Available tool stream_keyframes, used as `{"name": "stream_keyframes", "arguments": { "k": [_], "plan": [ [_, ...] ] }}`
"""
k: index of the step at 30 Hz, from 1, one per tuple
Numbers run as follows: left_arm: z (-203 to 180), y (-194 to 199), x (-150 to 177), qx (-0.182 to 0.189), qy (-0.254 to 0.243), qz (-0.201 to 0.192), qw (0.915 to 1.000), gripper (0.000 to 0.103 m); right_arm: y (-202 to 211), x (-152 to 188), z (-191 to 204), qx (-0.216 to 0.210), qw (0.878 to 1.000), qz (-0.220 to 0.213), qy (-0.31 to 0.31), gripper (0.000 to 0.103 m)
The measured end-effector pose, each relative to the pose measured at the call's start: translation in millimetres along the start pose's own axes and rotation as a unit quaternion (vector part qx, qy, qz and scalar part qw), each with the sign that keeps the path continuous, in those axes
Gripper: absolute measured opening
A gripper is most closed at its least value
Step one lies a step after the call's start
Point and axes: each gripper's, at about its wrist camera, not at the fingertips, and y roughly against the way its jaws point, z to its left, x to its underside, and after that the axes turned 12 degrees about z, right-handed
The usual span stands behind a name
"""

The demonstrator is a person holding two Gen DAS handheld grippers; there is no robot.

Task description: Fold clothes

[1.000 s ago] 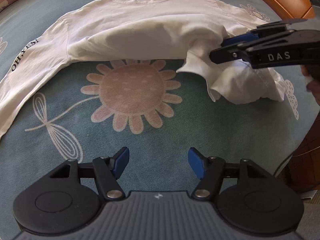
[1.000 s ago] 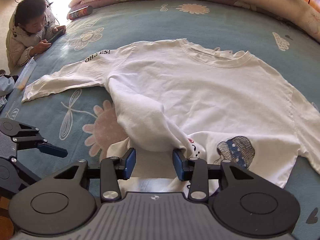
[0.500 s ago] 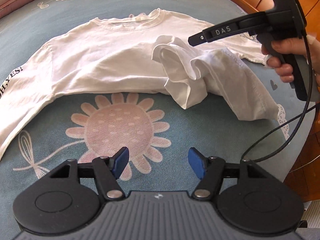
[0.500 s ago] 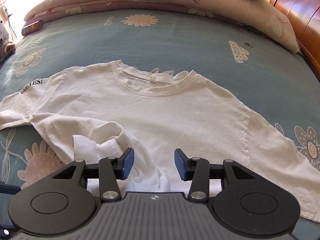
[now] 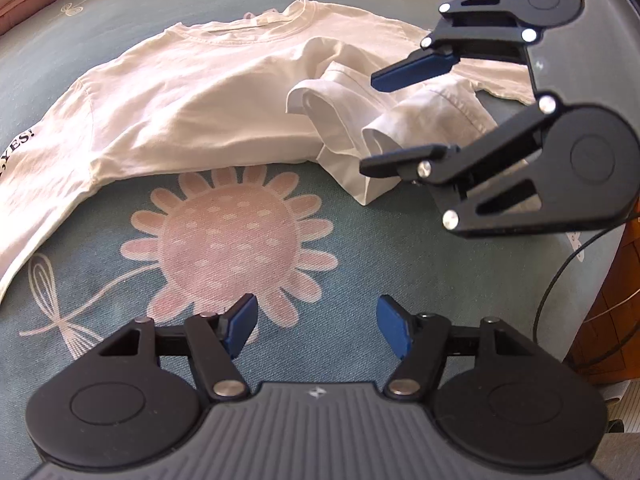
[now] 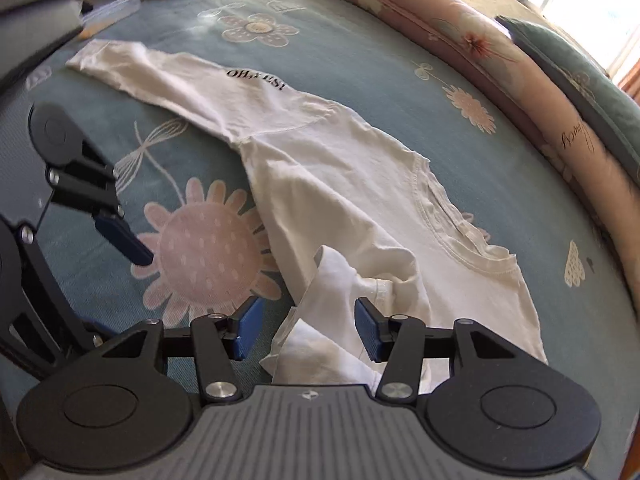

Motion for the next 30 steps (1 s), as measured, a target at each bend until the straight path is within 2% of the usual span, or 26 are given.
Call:
{"name": "stream_keyframes", "arguments": {
  "k": [3, 5, 6, 8, 12, 14, 15, 16, 20, 26, 30],
  "plan": [
    [0, -4, 5, -0.001, -0.001, 0.007, 1.0000, 0.067, -12, 15, 24, 0.061, 0.994, 0.021, 0.084, 0.059],
    [0, -5, 8, 0.003, 0.003, 0.010, 0.9999, 0.067, -20, 24, 32, 0.116, 0.984, 0.031, 0.133, 0.059],
    [0, -6, 9, 0.005, 0.005, 0.011, 0.9999, 0.067, -23, 27, 33, 0.137, 0.979, 0.035, 0.150, 0.059],
    [-1, -6, 11, 0.011, 0.006, 0.011, 0.9999, 0.067, -21, 30, 24, 0.150, 0.977, 0.038, 0.145, 0.059],
    [-3, -8, 12, 0.015, 0.004, 0.010, 0.9998, 0.067, -16, 33, -11, 0.159, 0.982, 0.055, 0.079, 0.059],
    [-4, -9, 9, 0.011, 0.002, 0.007, 0.9999, 0.067, -15, 35, -29, 0.150, 0.986, 0.062, 0.044, 0.053],
    [-5, -9, 7, 0.011, 0.002, 0.003, 0.9999, 0.067, -14, 36, -37, 0.139, 0.988, 0.065, 0.026, 0.035],
    [-6, -9, 5, 0.011, 0.001, -0.002, 0.9999, 0.067, -14, 38, -46, 0.127, 0.990, 0.068, 0.006, 0.025],
    [-10, -8, -6, 0.006, -0.004, -0.027, 0.9996, 0.067, -4, 45, -64, 0.086, 0.993, 0.058, -0.056, 0.021],
    [-24, -12, -41, -0.022, -0.016, -0.080, 0.9965, 0.067, 2, 61, -80, 0.089, 0.989, 0.057, -0.099, 0.017],
    [-37, -12, -62, -0.042, -0.041, -0.111, 0.9921, 0.067, 6, 73, -86, 0.080, 0.989, 0.058, -0.110, 0.016]
  ]
}}
